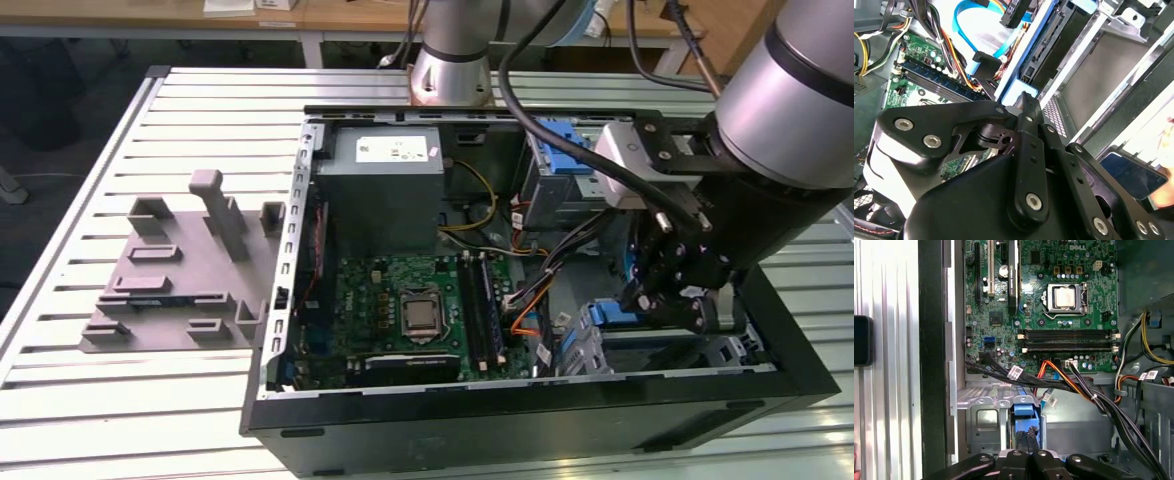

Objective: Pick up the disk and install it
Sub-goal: 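Insert the first disk wire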

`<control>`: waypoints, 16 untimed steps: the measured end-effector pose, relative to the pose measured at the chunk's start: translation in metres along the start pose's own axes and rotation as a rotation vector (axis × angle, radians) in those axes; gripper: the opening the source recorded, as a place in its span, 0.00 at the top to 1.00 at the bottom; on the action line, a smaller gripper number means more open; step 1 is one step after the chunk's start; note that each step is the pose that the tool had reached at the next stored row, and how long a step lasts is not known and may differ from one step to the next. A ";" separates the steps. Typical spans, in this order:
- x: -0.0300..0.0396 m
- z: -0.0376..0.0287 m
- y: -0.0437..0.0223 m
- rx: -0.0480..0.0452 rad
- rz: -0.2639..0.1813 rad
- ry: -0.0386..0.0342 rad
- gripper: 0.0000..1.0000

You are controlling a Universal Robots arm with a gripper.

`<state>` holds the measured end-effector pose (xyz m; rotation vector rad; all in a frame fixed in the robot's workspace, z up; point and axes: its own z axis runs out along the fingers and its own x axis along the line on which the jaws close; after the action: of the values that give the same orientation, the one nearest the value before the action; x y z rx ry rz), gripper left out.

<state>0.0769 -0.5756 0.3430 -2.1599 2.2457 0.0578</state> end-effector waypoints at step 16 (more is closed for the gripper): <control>-0.0012 -0.0085 -0.0070 0.0000 0.000 0.0000 0.89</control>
<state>0.0840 -0.5751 0.3514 -2.1599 2.2456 0.0577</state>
